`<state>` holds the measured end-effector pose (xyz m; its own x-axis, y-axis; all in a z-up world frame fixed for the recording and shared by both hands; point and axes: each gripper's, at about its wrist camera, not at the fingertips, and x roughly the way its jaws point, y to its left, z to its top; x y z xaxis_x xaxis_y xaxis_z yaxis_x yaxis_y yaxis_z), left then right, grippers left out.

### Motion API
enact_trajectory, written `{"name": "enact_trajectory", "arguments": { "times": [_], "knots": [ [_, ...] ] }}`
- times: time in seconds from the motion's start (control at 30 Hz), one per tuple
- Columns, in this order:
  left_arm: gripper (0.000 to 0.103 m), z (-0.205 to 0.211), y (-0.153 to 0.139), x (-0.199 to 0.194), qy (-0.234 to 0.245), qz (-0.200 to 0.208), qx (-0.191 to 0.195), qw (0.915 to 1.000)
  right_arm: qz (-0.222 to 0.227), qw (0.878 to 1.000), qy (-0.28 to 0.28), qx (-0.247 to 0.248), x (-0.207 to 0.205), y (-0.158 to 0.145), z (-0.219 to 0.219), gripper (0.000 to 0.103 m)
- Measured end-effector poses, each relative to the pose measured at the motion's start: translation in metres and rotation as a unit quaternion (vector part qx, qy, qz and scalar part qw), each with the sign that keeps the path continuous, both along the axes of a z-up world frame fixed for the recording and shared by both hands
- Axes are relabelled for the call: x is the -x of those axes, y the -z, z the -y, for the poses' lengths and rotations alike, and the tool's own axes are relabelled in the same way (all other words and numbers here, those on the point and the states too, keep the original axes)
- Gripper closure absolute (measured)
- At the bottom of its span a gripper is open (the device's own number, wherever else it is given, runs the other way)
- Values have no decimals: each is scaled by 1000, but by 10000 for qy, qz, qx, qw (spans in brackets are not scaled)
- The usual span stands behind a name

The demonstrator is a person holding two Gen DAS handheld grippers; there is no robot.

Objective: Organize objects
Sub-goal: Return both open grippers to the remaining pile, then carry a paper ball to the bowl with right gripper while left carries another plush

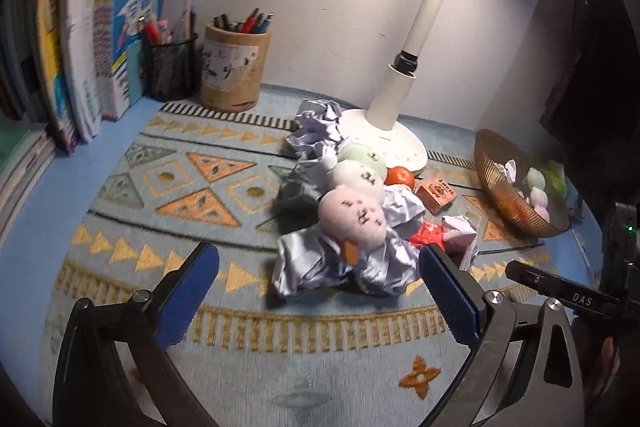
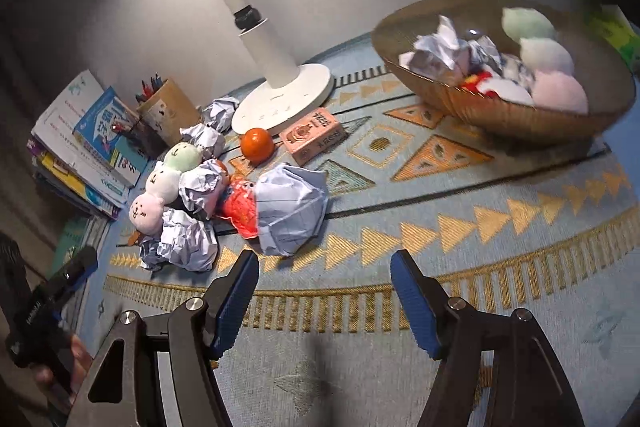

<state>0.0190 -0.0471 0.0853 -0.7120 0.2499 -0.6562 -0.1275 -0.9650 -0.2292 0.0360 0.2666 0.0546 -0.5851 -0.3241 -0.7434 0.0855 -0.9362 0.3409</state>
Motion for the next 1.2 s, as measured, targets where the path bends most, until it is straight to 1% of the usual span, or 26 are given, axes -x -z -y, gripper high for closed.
{"name": "enact_trajectory", "arguments": {
  "times": [0.03,0.13,0.23,0.3,0.37,0.4,0.43,0.5,0.57,0.6,0.7,0.87,0.93,1.0,1.07,1.2],
  "knots": [
    [3,-9,-4,10,103,-8,168,9998,2,9999,-113,-109,5,-3,6,36],
    [3,-34,-9,36,390,-64,574,9976,-87,9989,-425,-183,19,-5,22,36],
    [5,-49,-4,59,511,119,775,9956,-94,9977,-531,-422,35,2,33,36],
    [18,-54,4,71,612,299,868,9939,-81,9974,-620,-367,42,6,35,36],
    [22,-57,11,77,674,415,968,9922,-33,9973,-628,-380,49,13,36,36],
    [25,-58,15,79,705,458,970,9917,13,9974,-614,-381,53,17,35,36],
    [29,-59,18,80,758,495,934,9915,73,9975,-613,-335,57,21,34,36],
    [49,-58,23,84,867,575,825,9911,142,9978,-626,-142,63,26,33,36],
    [58,-56,25,86,882,611,692,9918,111,9980,-623,0,67,28,32,43],
    [59,-54,25,86,866,589,672,9922,124,9979,-640,-1,69,30,34,49],
    [61,-52,22,83,872,572,615,9926,25,9979,-641,0,70,29,34,56],
    [61,-52,1,60,940,177,553,9939,-135,9986,-434,262,60,17,20,57],
    [61,-53,-14,46,932,-22,526,9943,-266,9984,-369,342,51,5,13,57],
    [61,-53,-30,34,961,-208,419,9943,-447,9979,-290,382,39,-10,5,57],
    [61,-56,-47,24,989,-390,247,9940,-679,9967,-227,385,25,-27,-4,57],
    [61,-72,-85,12,995,-796,-181,9917,-1181,9928,144,136,0,-71,-31,57]
  ]
}}
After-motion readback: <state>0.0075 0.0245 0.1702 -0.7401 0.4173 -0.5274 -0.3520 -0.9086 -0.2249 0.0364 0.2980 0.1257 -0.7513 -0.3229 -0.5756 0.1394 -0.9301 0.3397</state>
